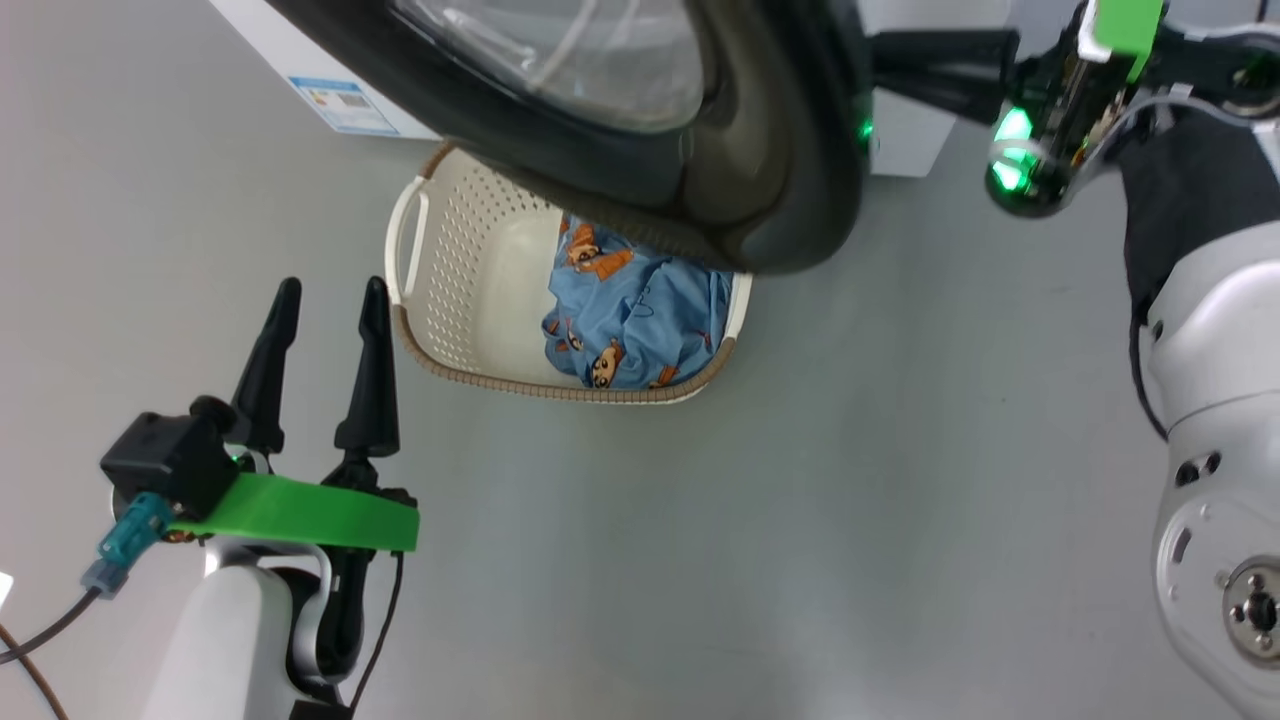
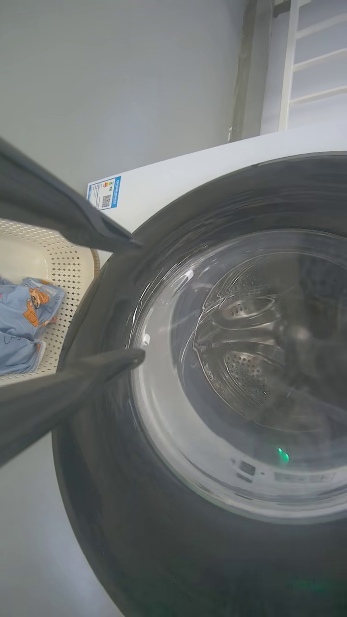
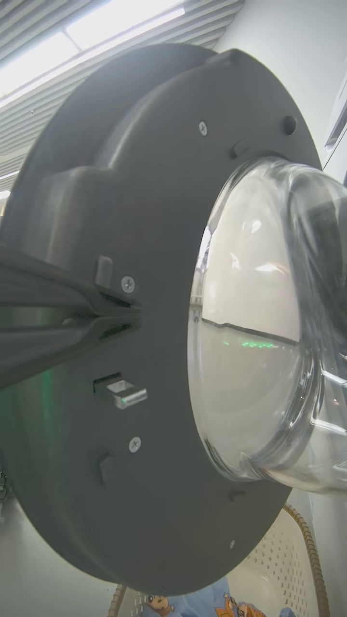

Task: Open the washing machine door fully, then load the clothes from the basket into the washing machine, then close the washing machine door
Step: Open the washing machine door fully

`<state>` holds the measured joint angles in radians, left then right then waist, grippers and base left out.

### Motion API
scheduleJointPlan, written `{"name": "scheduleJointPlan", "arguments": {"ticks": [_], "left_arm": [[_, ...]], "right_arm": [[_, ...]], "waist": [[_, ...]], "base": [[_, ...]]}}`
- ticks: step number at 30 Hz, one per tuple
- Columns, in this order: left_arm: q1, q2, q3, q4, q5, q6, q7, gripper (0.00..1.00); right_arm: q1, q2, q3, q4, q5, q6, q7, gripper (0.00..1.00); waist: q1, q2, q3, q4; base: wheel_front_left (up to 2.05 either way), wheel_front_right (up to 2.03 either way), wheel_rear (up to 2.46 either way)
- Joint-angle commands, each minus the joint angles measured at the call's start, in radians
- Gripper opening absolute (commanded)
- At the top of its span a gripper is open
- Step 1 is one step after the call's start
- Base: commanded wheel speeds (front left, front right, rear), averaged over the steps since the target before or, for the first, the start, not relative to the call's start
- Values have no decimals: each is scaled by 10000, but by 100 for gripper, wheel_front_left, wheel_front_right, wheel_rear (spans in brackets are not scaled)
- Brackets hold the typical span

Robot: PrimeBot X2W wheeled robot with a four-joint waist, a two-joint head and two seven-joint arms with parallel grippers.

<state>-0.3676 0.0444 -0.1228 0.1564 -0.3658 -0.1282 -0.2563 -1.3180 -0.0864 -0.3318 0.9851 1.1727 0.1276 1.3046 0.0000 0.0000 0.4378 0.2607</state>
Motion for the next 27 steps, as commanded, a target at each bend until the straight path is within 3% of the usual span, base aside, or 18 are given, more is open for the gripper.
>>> {"name": "scheduleJointPlan", "arguments": {"ticks": [1,8,27], "left_arm": [[162,342,314,-210,140,-25,-55,100],[306,374,303,-231,132,-25,-55,100],[379,360,357,-263,76,-25,-55,100]], "right_arm": [[63,361,372,-428,486,31,265,0],[1001,361,1960,-914,2103,31,473,0],[2736,361,6478,-2218,5340,31,-1344,0]], "waist": [[0,0,-223,14],[0,0,-473,63],[0,0,-588,415]], "base": [[0,0,0],[0,0,0],[0,0,0]]}}
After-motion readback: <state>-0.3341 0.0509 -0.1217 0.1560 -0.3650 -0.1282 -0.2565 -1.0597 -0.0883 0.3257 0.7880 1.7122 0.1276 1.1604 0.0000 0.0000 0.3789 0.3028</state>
